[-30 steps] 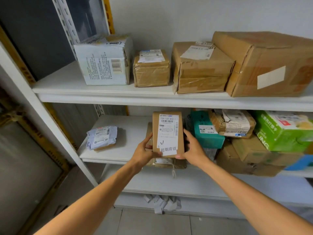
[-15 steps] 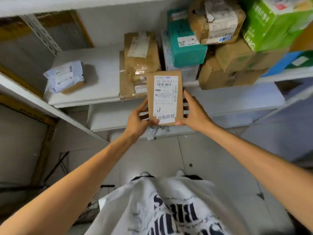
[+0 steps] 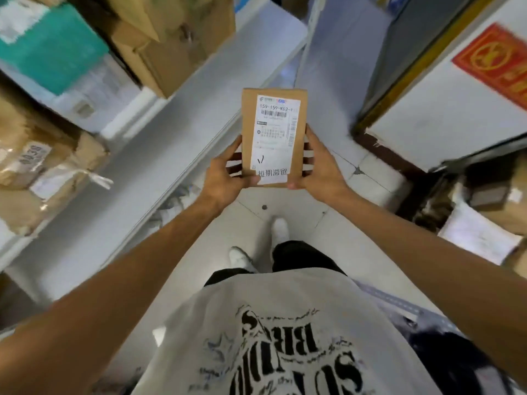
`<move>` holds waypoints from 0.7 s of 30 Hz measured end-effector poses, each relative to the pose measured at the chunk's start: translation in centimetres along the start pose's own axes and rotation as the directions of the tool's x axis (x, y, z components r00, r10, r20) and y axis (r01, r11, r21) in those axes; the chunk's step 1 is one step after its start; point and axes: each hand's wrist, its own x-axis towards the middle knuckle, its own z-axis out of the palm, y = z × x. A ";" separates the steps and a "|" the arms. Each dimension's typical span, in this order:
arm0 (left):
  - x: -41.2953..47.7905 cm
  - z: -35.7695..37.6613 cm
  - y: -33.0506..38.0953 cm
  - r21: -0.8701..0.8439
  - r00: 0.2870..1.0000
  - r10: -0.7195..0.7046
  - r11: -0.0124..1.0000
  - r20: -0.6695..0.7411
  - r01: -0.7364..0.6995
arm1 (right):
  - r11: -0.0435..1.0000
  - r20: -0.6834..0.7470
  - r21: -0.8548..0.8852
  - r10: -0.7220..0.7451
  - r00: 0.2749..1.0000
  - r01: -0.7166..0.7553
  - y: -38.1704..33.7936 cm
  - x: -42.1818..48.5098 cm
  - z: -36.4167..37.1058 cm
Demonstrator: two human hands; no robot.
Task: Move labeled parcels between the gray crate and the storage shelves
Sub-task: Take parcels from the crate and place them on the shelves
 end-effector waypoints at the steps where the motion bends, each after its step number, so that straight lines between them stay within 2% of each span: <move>1: 1.0 1.3 0.8 0.028 0.999 0.016 0.999 0.049 -0.018 | 0.999 -0.044 0.041 0.024 0.999 -0.022 0.7 -0.2 -1.3; 5: 4.7 7.1 4.1 0.114 0.966 0.051 0.990 0.253 -0.082 | 0.981 -0.244 0.171 0.134 0.960 -0.094 4.3 -1.6 -6.3; 11: 9.9 19.4 9.0 0.225 0.831 0.100 0.939 0.547 -0.262 | 0.932 -0.487 0.353 0.262 0.833 -0.087 9.5 -4.8 -14.4; 16: 11.0 30.4 11.6 0.221 0.677 0.136 0.883 0.723 -0.414 | 0.894 -0.645 0.442 0.371 0.668 -0.070 12.8 -8.0 -20.5; 21: 11.7 39.4 13.9 0.221 0.492 0.071 0.832 0.868 -0.509 | 0.862 -0.740 0.506 0.461 0.489 -0.047 15.0 -11.5 -24.9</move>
